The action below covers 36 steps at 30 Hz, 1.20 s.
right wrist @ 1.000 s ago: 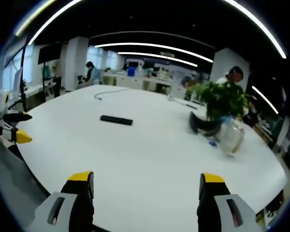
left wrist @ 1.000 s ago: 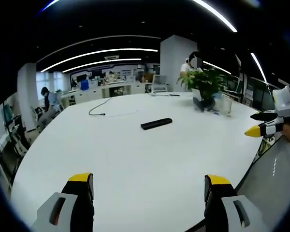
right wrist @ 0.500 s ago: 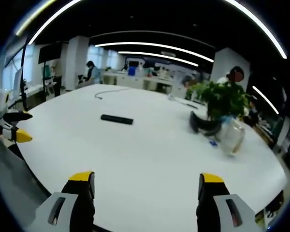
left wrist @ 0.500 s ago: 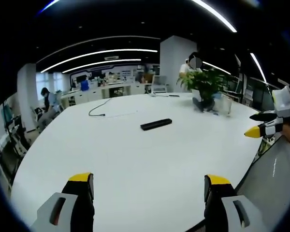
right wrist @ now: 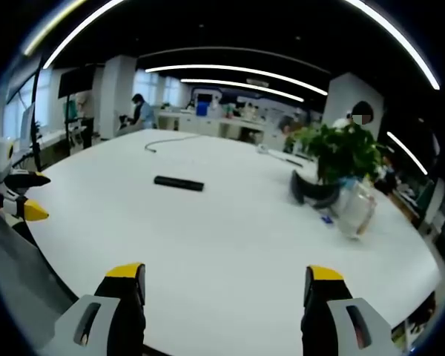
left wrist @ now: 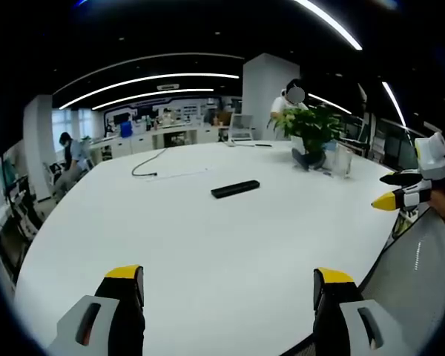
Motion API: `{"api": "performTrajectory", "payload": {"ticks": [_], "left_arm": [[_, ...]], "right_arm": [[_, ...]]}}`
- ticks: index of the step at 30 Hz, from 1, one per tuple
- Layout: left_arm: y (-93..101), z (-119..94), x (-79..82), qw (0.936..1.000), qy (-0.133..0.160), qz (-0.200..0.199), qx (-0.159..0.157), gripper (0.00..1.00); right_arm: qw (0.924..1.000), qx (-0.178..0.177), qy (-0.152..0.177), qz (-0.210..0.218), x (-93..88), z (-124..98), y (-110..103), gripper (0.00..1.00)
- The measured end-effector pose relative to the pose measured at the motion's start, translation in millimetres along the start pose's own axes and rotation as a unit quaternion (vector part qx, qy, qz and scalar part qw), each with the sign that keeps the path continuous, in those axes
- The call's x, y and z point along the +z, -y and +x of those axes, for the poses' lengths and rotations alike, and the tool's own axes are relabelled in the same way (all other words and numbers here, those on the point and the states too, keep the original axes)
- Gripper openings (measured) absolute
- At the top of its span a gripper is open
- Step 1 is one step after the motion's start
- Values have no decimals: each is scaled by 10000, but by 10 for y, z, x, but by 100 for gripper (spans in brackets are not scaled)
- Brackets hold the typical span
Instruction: Press the specified remote control buttons in sequence, fully releasing each button before pressing the next.
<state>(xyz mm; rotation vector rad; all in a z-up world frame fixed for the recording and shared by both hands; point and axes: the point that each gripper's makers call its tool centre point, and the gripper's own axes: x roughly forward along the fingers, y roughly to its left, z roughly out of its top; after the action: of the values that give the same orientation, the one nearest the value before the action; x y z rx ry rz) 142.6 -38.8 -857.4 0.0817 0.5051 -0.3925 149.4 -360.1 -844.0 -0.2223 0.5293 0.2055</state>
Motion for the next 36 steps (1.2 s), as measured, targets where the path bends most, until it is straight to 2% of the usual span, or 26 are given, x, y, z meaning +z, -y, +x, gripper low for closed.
{"api": "performTrajectory", "payload": {"ticks": [19,25,30,35,36], "left_arm": [[32,-1,50,9998,74,175,-48,95],[85,5,66,9992,35,375,-103,94],[86,44,163,9977,54,664,-134,92],[47,114,338,9974,103,677,-232,86],[50,145,350,9970,35,708,-320,86]], "right_arm": [[10000,14,5,-28,3,-2,-6,85],[10000,9,25,-23,9,-4,-1,84],[10000,-32,63,-4,20,-11,16,84],[10000,11,18,-11,5,-5,-2,83],[10000,25,-8,-8,-3,-3,-7,82]]}}
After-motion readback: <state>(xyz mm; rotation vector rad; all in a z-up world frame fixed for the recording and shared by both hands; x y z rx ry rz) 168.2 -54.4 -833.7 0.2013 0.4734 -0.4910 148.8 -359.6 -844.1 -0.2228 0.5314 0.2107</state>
